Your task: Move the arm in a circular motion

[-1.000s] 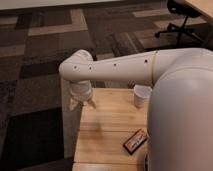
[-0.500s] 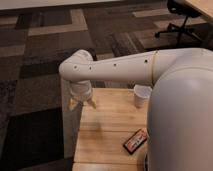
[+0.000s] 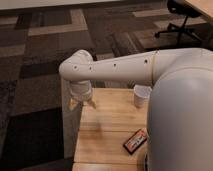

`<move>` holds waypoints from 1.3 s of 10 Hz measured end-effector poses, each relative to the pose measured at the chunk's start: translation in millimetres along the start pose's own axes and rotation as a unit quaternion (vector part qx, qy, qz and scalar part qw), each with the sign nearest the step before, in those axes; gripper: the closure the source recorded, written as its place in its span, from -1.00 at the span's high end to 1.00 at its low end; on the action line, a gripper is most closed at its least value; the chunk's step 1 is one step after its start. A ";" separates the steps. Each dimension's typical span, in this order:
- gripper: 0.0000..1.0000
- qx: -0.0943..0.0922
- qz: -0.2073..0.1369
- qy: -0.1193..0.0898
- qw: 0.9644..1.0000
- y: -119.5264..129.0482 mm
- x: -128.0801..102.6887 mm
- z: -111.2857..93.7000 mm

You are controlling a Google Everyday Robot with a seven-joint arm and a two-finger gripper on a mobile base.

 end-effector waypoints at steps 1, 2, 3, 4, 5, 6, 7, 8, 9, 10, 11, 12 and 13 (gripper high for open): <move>0.30 0.000 0.000 0.000 1.000 0.0 0.0 0.0; 0.30 0.000 0.000 0.000 1.000 0.0 0.0 0.0; 0.30 0.000 -0.002 0.000 1.000 -0.1 -0.1 -0.2; 0.30 0.002 -0.009 -0.001 1.000 -0.8 -1.6 -1.6; 0.30 0.001 -0.034 -0.010 0.999 -2.2 -13.6 -11.3; 0.30 0.000 -0.042 -0.013 0.999 -3.9 -18.7 -15.1; 0.30 -0.006 -0.054 -0.017 0.998 -8.1 -28.7 -21.5; 0.30 -0.017 -0.068 -0.021 0.997 -16.0 -43.9 -26.9; 0.30 -0.024 -0.077 -0.027 0.996 -28.9 -59.6 -29.6; 0.30 -0.030 -0.086 -0.040 0.995 -50.7 -81.4 -32.4; 0.30 -0.030 -0.088 -0.049 0.995 -64.5 -93.2 -34.1; 0.30 -0.028 -0.087 -0.059 0.994 -86.4 -108.7 -36.4; 0.30 -0.022 -0.083 -0.069 0.994 -117.6 -127.1 -37.2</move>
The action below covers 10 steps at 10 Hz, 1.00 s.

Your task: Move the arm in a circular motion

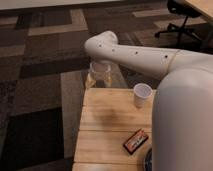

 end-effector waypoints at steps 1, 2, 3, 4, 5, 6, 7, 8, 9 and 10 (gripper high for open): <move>0.30 0.001 0.008 -0.003 1.000 -27.8 -6.6 1.1; 0.30 0.001 0.032 -0.007 0.999 -69.5 -12.4 3.2; 0.30 0.003 0.048 -0.009 0.999 -89.6 -12.3 3.9; 0.30 0.007 0.075 -0.010 0.997 -121.9 -7.2 5.2; 0.30 0.012 0.109 -0.014 0.994 -159.6 2.0 5.3; 0.30 0.017 0.140 -0.018 0.990 -189.2 16.5 3.6; 0.30 0.030 0.182 -0.023 0.983 -226.5 48.1 -4.4; 0.30 0.034 0.195 -0.024 0.980 -235.3 62.3 -7.1; 0.30 0.044 0.219 -0.025 0.974 -249.7 93.3 -11.8; 0.30 0.058 0.246 -0.026 0.967 -258.2 137.6 -16.4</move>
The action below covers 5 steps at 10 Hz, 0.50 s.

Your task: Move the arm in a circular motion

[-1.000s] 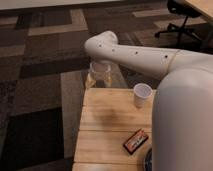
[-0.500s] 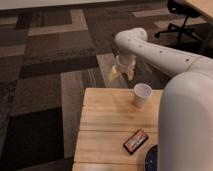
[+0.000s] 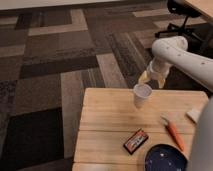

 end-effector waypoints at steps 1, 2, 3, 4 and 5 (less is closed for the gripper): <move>0.30 0.008 0.021 0.000 1.000 -12.2 41.3 -3.2; 0.30 0.023 0.045 -0.001 0.999 -21.6 93.8 -9.2; 0.30 0.033 0.050 -0.005 0.998 -11.1 129.8 -18.0; 0.30 0.050 0.039 -0.009 0.998 21.4 180.9 -31.9; 0.30 0.054 0.026 -0.010 0.998 39.5 196.3 -36.0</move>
